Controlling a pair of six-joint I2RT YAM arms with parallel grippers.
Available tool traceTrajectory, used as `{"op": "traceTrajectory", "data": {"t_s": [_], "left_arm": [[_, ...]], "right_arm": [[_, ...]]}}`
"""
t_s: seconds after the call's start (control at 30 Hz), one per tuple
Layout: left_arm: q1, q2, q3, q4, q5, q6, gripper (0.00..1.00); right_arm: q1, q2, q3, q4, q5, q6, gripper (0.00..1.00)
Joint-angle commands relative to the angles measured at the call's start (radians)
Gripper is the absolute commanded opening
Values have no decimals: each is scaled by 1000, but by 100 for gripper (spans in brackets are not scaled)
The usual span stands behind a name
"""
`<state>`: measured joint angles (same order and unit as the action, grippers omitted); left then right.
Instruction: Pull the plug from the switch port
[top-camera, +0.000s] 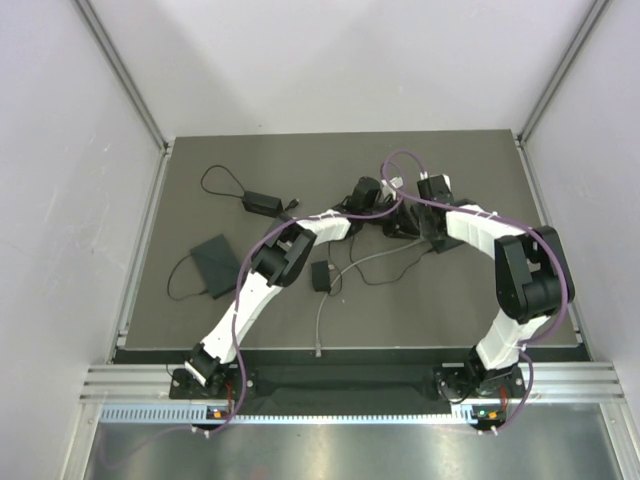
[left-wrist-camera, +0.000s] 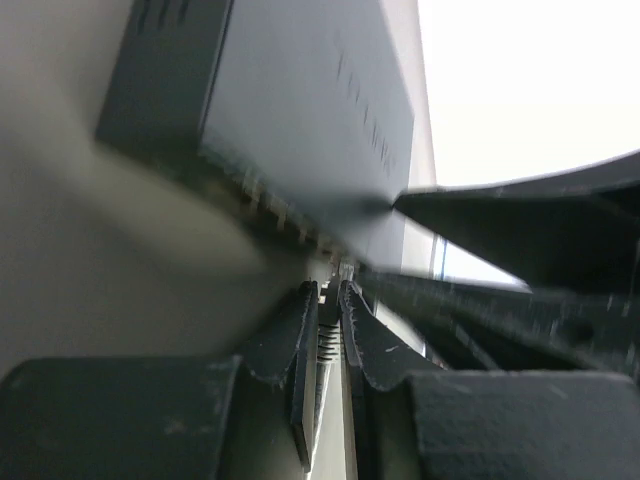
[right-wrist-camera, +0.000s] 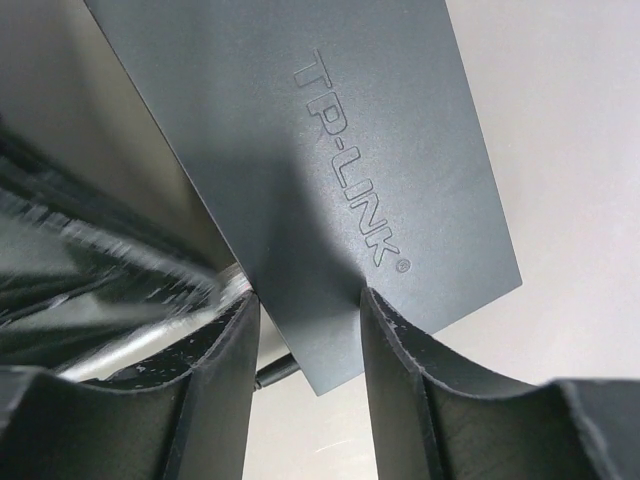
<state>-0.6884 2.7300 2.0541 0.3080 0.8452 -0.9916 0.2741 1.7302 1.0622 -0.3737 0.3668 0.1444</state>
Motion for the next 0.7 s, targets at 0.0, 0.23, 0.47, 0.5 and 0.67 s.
{"op": "traceTrajectory", "data": {"t_s": [0.0,0.23,0.47,0.5,0.67], "left_arm": [[18,-13,-97,-162,94,91,0],[29,-64,-192,-58,114,64,0],[39,-168,-242,-73,6,110,0],[41,-188,-256,-78,-14,134,0],[41,-360,-337,-205,-145,246,0]], "right_arm": [[-19,72,-18,12,67,46,42],[-53,42,-56,53,-5,29,42],[-64,-38,-108,113,-133,21,43],[-64,-50,-117,120,-144,23,43],[-69,-70,-134,134,-169,26,43]]}}
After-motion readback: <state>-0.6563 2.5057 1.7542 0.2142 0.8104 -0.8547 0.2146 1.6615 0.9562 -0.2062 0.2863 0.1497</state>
